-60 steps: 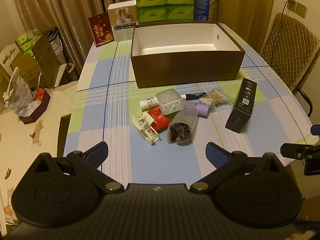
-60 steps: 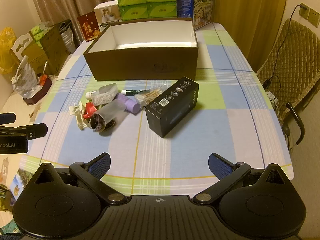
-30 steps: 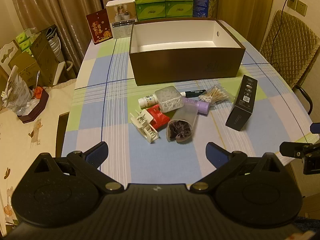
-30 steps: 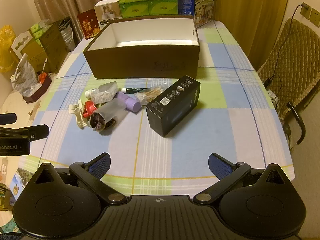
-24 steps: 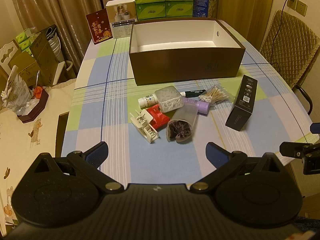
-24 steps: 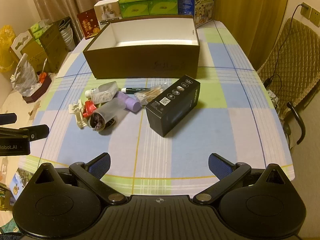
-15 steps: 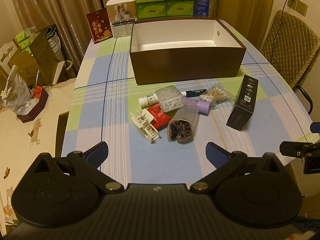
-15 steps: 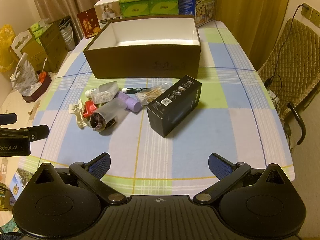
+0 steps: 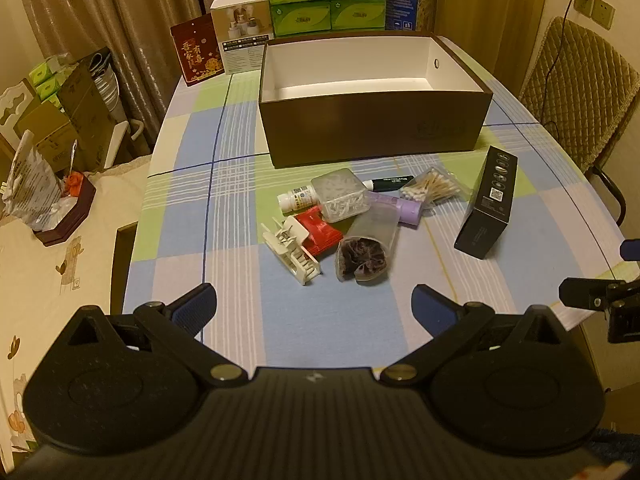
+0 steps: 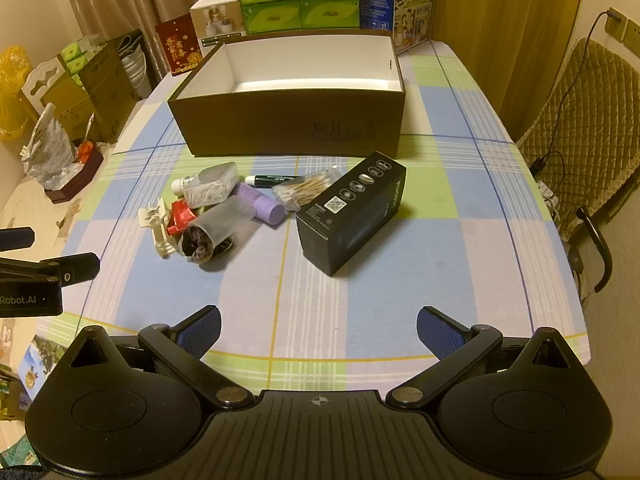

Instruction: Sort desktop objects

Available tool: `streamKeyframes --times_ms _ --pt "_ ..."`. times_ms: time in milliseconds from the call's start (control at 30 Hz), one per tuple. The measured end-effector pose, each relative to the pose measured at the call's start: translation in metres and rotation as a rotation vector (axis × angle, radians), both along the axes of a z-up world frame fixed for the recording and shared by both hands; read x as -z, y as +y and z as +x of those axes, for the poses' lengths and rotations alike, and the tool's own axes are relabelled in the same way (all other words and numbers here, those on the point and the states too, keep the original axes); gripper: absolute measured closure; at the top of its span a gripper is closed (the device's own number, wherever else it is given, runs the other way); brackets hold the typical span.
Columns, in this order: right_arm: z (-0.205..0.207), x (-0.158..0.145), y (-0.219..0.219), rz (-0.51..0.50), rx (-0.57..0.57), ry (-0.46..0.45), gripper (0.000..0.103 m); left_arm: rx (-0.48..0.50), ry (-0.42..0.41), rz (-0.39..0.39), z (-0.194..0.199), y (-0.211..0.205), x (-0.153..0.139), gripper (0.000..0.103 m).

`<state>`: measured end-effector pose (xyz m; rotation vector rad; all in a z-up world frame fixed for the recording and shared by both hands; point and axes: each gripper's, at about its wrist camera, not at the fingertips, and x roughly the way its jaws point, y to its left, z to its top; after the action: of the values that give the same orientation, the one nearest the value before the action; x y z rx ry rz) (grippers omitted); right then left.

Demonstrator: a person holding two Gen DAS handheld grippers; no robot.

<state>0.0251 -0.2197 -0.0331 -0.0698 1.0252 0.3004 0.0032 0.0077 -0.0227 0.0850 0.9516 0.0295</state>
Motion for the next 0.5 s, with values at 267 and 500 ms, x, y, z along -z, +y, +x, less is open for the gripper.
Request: streamKeyframes --times_ms 267,500 --pt "0.0021 0.0008 -0.0007 0.003 -0.001 0.006 0.002 0.006 0.006 0.003 0.0033 -0.0036 0.0000 0.001" --pt "0.0059 0.0024 -0.0046 0.009 0.003 0.017 0.002 0.004 0.014 0.006 0.0061 -0.0059 0.0015 0.001"
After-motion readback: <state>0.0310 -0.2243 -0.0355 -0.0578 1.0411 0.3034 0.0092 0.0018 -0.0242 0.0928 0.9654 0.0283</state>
